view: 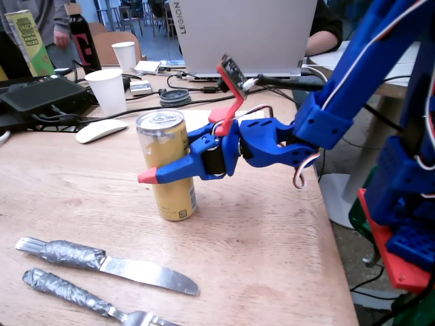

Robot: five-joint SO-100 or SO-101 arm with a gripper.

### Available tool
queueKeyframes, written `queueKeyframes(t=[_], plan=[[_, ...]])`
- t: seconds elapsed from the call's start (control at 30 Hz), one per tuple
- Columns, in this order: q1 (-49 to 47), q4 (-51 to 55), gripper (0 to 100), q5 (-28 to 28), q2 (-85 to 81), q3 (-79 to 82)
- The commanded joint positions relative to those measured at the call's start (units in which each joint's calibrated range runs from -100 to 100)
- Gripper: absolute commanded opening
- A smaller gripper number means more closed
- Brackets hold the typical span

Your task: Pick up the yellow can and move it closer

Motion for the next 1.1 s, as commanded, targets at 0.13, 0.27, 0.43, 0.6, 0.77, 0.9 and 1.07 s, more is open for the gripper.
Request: queueKeyframes(t=[0.13,0.27,0.43,0.6,0.77,0.9,1.07], plan=[[0.85,-0.78,29,0.24,-0.2,-1.55],[0.85,-0.86,29,0.24,-0.2,-1.55],[1.02,-0.86,29,0.24,-0.2,-1.37],[1.02,0.04,29,-0.24,-1.06,0.05],[-0.16,0.04,29,-0.34,-6.97,4.96],[-0.84,0.12,29,-0.39,-12.55,7.88],[-1.01,0.29,29,-0.39,-18.47,7.98]])
